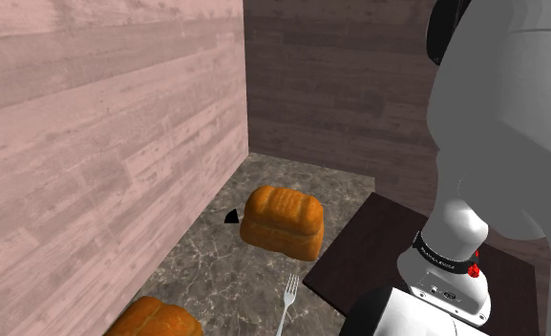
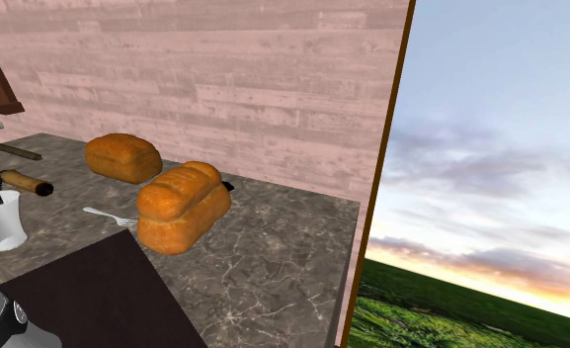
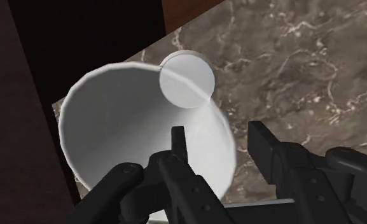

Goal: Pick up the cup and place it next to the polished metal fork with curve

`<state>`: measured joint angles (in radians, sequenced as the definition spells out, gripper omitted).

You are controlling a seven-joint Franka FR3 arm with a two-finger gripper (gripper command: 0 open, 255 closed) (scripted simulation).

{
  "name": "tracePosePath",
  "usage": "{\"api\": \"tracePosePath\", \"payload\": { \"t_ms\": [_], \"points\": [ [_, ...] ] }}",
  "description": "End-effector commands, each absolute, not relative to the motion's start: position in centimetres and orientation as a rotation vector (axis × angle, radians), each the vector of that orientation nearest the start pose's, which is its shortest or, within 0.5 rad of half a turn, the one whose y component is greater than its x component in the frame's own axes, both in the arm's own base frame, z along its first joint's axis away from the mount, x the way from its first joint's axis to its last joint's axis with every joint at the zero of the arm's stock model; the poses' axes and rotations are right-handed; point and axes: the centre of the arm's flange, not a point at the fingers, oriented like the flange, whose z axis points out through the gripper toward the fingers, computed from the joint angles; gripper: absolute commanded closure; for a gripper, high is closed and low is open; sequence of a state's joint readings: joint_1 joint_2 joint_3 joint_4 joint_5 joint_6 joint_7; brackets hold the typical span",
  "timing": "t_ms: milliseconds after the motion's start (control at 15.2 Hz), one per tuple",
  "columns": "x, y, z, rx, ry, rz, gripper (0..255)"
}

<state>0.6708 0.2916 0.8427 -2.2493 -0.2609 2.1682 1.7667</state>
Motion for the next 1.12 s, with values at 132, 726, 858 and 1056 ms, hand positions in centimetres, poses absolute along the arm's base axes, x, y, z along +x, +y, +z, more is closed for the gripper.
{"api": "tracePosePath", "payload": {
  "t_ms": [132, 726, 858, 1056],
  "points": [
    [3.4, 50.7, 25.8, -3.395, 0.118, 0.009, 0],
    [3.5, 52.0, 30.6, -3.395, 0.118, 0.009, 0],
    [3.5, 52.0, 30.6, -3.395, 0.118, 0.009, 0],
    [3.5, 52.0, 30.6, -3.395, 0.118, 0.009, 0]
  ]
}}
